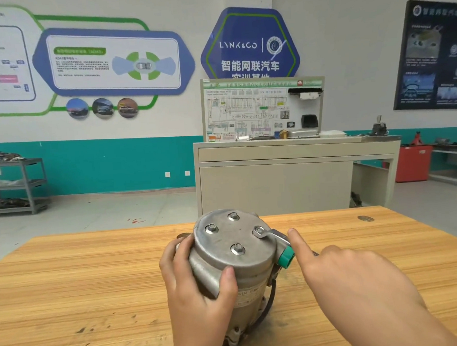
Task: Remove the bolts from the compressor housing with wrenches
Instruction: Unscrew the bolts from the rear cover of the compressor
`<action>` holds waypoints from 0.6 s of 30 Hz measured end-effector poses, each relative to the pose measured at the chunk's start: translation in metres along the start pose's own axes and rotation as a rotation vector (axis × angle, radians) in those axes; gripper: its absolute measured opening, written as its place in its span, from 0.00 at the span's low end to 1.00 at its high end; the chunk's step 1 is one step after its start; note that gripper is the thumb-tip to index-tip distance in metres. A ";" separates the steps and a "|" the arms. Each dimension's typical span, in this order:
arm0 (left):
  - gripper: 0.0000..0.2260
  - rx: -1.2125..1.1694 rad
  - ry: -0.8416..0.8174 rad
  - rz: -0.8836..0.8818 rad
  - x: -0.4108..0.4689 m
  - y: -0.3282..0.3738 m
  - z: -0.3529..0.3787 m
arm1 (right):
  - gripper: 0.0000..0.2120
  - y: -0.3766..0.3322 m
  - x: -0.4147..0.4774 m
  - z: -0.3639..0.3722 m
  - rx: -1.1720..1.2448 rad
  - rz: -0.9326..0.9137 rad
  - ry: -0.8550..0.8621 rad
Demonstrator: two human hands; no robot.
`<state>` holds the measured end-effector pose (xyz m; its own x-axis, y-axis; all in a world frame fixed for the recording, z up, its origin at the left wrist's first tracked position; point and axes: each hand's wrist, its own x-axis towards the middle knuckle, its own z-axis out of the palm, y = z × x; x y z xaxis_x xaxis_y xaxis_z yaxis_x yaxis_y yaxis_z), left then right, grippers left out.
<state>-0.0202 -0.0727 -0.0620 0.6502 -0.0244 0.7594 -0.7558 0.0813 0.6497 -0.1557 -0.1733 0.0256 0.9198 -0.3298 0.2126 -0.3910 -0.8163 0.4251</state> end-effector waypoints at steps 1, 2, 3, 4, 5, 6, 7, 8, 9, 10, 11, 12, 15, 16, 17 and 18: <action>0.28 0.008 -0.002 0.007 0.000 0.001 0.002 | 0.37 -0.001 0.000 0.001 0.014 0.021 0.010; 0.28 0.019 -0.003 0.017 0.001 0.001 0.003 | 0.36 0.000 0.000 0.004 0.007 0.037 0.051; 0.29 0.030 -0.004 0.025 0.002 0.000 0.004 | 0.35 0.002 0.001 0.008 -0.015 0.050 0.117; 0.29 0.037 -0.008 0.026 0.004 0.000 0.004 | 0.34 0.006 -0.001 0.011 -0.009 0.079 0.162; 0.28 0.038 -0.013 0.024 0.005 -0.001 0.004 | 0.30 0.010 -0.003 0.015 0.045 0.096 0.258; 0.27 0.034 -0.019 0.024 0.008 -0.002 0.002 | 0.21 0.014 -0.003 0.024 0.069 0.085 0.425; 0.26 0.024 -0.026 0.022 0.010 -0.004 0.001 | 0.15 0.020 -0.001 0.033 0.083 0.088 0.561; 0.25 0.011 -0.034 0.018 0.012 -0.005 -0.001 | 0.19 0.026 0.002 0.039 0.115 0.081 0.623; 0.24 -0.007 -0.044 0.016 0.014 -0.007 -0.004 | 0.24 0.032 0.007 0.047 0.124 0.053 0.681; 0.23 -0.025 -0.054 0.021 0.017 -0.008 -0.006 | 0.26 0.038 0.014 0.049 0.125 0.026 0.746; 0.23 -0.043 -0.062 0.029 0.019 -0.010 -0.008 | 0.25 0.045 0.022 0.054 0.126 -0.022 0.814; 0.23 -0.064 -0.069 0.030 0.021 -0.012 -0.009 | 0.23 0.051 0.030 0.057 0.145 -0.066 0.854; 0.24 -0.156 -0.093 -0.005 0.027 -0.017 -0.014 | 0.20 0.060 0.058 0.066 0.227 -0.171 0.973; 0.24 -0.181 -0.100 -0.017 0.029 -0.018 -0.015 | 0.18 0.058 0.066 0.066 0.260 -0.168 0.958; 0.24 -0.195 -0.107 -0.026 0.030 -0.020 -0.016 | 0.17 0.056 0.076 0.066 0.274 -0.149 0.958; 0.24 -0.199 -0.114 -0.027 0.032 -0.021 -0.016 | 0.16 0.051 0.085 0.063 0.268 -0.108 0.942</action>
<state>0.0174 -0.0592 -0.0519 0.6485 -0.1403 0.7482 -0.7007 0.2742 0.6587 -0.0957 -0.2728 0.0102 0.5021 0.1706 0.8478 -0.1784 -0.9388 0.2946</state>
